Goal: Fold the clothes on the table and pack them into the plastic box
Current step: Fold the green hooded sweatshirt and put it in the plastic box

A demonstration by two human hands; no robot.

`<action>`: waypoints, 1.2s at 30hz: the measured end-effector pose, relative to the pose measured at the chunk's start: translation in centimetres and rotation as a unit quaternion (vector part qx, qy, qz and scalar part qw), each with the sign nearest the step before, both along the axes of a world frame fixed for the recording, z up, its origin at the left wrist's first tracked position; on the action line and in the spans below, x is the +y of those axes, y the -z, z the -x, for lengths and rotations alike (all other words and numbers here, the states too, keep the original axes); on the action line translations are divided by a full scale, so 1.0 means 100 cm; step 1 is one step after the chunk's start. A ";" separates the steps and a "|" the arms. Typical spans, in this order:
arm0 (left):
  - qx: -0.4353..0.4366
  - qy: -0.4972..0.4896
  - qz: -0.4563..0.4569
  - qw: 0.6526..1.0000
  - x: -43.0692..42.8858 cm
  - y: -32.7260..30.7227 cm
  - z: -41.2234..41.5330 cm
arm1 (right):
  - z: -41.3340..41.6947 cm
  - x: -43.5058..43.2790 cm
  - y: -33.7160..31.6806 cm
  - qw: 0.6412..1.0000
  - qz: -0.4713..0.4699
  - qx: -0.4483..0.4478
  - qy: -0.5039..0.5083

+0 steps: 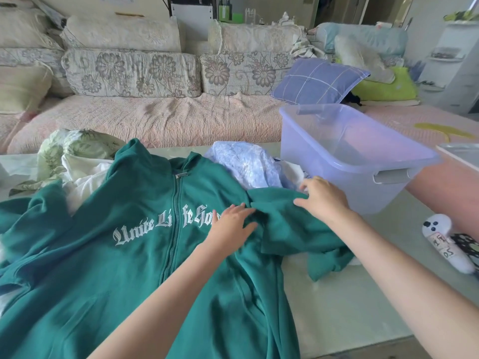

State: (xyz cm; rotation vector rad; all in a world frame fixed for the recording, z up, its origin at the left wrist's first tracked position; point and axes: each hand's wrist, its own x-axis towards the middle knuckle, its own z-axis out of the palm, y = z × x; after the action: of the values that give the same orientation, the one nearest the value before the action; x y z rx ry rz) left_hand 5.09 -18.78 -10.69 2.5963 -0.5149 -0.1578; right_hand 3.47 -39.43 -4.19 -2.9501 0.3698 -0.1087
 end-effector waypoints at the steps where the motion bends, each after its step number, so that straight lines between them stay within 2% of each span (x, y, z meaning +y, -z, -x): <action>1: -0.041 -0.029 0.036 0.998 0.001 -0.001 -0.004 | 0.000 0.000 0.000 0.999 -0.019 -0.029 -0.006; 4: -0.135 -0.089 0.086 0.983 0.004 -0.011 -0.016 | -0.009 0.004 0.001 0.992 -0.114 -0.055 -0.027; 6: -0.107 -0.121 0.117 0.980 0.003 -0.018 -0.026 | -0.017 0.010 0.006 0.984 -0.169 -0.051 -0.026; 7: -0.078 -0.133 0.132 0.979 0.001 -0.020 -0.032 | -0.022 0.014 0.009 0.985 -0.166 -0.050 -0.022; 12: 0.006 -0.099 0.082 0.992 -0.003 -0.013 -0.053 | -0.038 0.024 0.016 0.998 -0.016 -0.060 -0.011; 16: 0.036 -0.077 0.067 0.994 0.000 0.010 -0.059 | -0.034 0.013 -0.017 0.961 0.052 -0.269 0.029; 18: 0.024 -0.076 0.048 0.996 0.001 0.014 -0.061 | -0.033 0.008 -0.023 0.948 0.075 -0.306 0.041; 20: 0.011 -0.066 0.040 0.997 -0.002 0.014 -0.061 | -0.037 0.006 -0.018 0.959 0.108 -0.257 0.038; 22: 0.023 -0.045 0.009 0.999 -0.003 0.014 -0.062 | -0.043 0.009 -0.010 0.980 0.150 -0.130 0.027; 23: 0.040 -0.034 -0.018 0.998 -0.003 0.015 -0.062 | -0.046 0.011 -0.007 0.986 0.147 -0.076 0.023; 24: 0.058 -0.024 -0.037 0.997 -0.002 0.015 -0.063 | -0.049 0.013 -0.006 0.990 0.124 -0.063 0.015; 27: 0.050 -0.008 -0.020 0.999 0.001 0.017 -0.061 | -0.057 0.016 -0.008 0.992 -0.020 -0.127 -0.008; 29: 0.015 -0.005 -0.006 1.000 0.000 0.017 -0.059 | -0.062 0.018 -0.007 0.988 -0.116 -0.105 -0.012; 32: 0.003 0.001 0.002 1.000 -0.005 0.016 -0.058 | -0.058 0.019 0.002 0.994 -0.092 -0.009 -0.059; 33: 0.004 0.003 0.003 1.000 -0.007 0.015 -0.059 | -0.056 0.017 0.007 0.994 -0.082 -0.003 -0.067; 34: 0.004 0.008 0.003 1.000 -0.008 0.016 -0.060 | -0.055 0.013 0.011 0.995 -0.076 -0.022 -0.061; 36: -0.016 0.020 0.009 1.000 -0.011 0.018 -0.059 | -0.055 0.006 0.014 0.990 -0.080 -0.119 -0.017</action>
State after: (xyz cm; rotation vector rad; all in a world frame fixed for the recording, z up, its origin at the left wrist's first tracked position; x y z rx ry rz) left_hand 10.98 -19.92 -12.48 2.5752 -0.5760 -0.1240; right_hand 8.92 -38.85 -5.63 -2.7429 0.2803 -0.4029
